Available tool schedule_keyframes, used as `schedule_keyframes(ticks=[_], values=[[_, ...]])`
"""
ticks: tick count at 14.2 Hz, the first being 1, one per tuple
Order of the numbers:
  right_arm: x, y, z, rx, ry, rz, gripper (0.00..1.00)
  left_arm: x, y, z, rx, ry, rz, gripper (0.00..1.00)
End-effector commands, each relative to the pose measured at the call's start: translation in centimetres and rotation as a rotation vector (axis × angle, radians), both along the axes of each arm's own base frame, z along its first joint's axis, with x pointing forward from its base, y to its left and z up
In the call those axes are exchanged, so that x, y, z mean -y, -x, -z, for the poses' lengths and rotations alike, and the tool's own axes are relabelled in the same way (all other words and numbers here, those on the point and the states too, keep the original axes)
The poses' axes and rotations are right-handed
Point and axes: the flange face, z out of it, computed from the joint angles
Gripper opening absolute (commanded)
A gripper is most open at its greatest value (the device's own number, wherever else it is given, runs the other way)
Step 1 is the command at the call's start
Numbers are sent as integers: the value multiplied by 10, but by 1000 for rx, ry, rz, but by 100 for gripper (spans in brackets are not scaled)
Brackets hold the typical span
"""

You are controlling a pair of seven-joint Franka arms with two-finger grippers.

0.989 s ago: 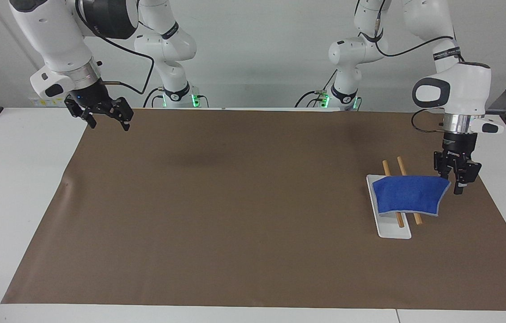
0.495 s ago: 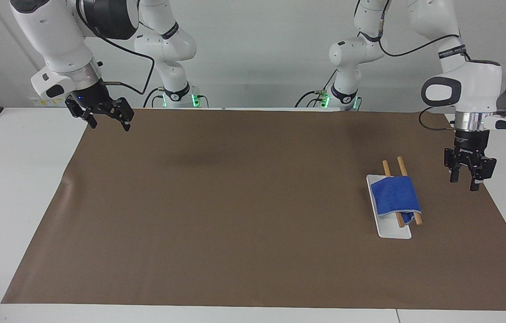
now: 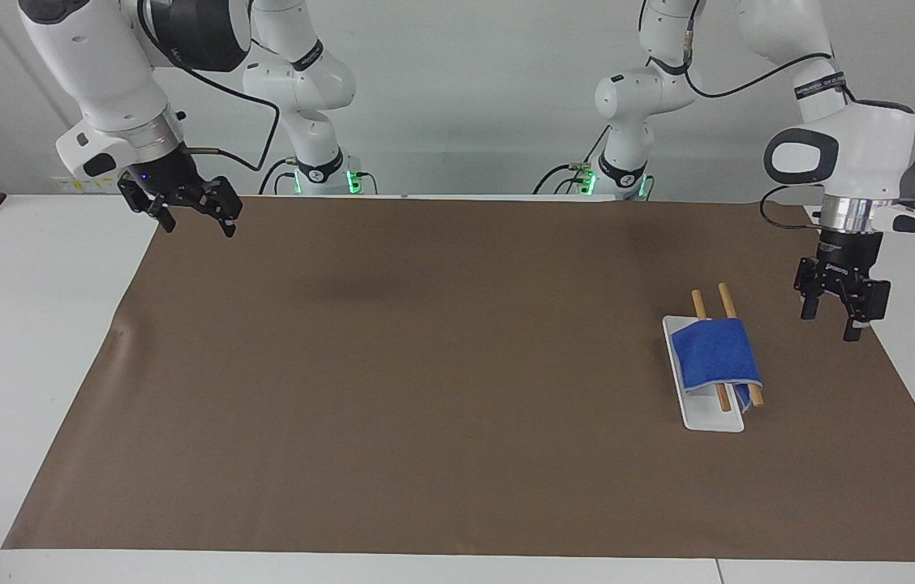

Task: Right arm passes towel to left arm to hang
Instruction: 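Lower the towel onto the wooden sticks with the left gripper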

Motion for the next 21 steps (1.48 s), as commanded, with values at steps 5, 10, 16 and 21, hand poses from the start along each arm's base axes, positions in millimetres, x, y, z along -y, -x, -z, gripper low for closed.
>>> schedule_keyframes(ticks=[5, 10, 16, 21], values=[[1, 7, 0, 1, -1, 1, 100, 110, 18, -23, -107, -205, 393, 100], [1, 7, 0, 1, -1, 1, 100, 130, 15, -66, -160, -356, 769, 100], [2, 7, 0, 1, -1, 3, 100, 130, 10, -117, -165, -514, 1129, 100], [1, 7, 0, 1, -1, 1, 100, 130, 10, -156, -215, -526, 1298, 100]])
